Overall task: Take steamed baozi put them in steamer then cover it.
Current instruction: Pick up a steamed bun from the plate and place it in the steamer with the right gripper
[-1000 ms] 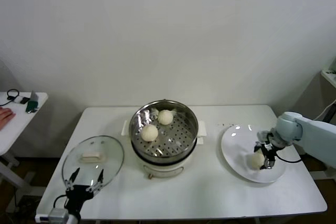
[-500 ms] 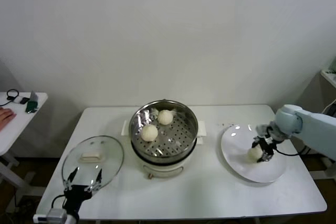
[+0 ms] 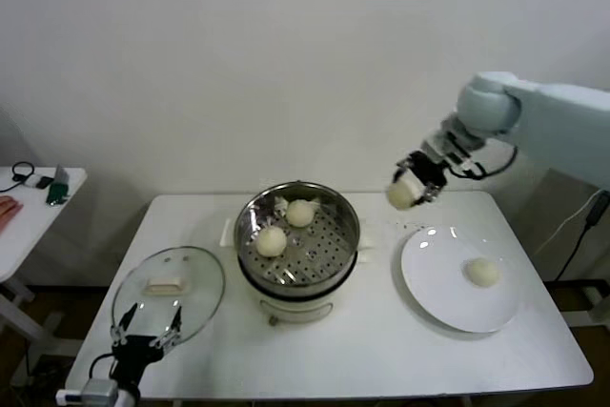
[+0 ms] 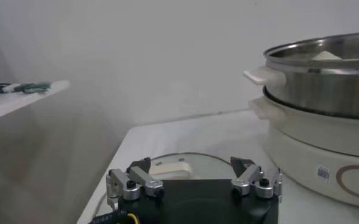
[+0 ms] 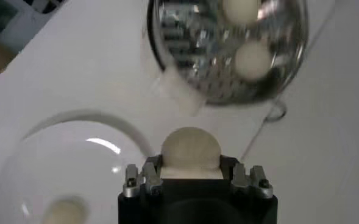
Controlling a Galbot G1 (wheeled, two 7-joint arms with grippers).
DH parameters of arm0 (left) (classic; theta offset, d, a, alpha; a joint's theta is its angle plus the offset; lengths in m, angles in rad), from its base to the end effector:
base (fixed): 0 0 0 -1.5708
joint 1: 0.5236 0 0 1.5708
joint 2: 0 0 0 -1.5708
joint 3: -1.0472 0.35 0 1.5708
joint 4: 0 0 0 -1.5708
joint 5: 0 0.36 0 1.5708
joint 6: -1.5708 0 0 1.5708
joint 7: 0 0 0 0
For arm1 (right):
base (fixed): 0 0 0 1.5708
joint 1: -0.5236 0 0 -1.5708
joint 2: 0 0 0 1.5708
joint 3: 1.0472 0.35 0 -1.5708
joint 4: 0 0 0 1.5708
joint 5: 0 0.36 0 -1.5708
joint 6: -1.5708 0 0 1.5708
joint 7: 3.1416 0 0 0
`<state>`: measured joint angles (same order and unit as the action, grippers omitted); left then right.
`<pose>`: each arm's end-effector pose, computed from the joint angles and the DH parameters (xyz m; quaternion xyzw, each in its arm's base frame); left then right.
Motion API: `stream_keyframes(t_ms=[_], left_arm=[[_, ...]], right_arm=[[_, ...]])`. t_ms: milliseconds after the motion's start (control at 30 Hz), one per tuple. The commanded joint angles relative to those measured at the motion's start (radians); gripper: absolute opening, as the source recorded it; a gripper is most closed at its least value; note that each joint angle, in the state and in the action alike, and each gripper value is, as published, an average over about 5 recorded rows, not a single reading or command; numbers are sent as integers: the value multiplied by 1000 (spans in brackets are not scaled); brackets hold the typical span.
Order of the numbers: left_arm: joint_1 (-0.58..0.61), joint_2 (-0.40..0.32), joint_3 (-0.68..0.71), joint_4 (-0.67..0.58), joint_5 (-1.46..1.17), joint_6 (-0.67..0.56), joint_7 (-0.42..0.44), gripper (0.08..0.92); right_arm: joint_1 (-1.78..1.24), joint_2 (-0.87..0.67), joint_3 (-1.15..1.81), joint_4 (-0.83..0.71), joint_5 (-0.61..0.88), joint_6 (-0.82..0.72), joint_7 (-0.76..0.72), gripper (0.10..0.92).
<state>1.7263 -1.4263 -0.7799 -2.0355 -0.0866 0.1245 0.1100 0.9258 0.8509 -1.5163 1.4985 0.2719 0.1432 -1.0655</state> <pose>0.1324 0.1079 -0.3317 0.0237 -0.9842 -0.0731 0.1592 0.5180 -0.0071 0.0439 0.6010 -0.3589 0.6996 0.1437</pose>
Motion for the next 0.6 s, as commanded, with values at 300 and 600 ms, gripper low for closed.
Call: stream_keyframes(t_ms=[300, 600], left_arm=[[6, -6, -28, -14, 8, -8, 0, 823], [13, -8, -36, -10, 4, -14, -1, 823]], right_arm=[[-67, 363, 18, 138, -266, 213, 44, 611], [-240, 434, 21, 42, -330, 185, 70, 611]])
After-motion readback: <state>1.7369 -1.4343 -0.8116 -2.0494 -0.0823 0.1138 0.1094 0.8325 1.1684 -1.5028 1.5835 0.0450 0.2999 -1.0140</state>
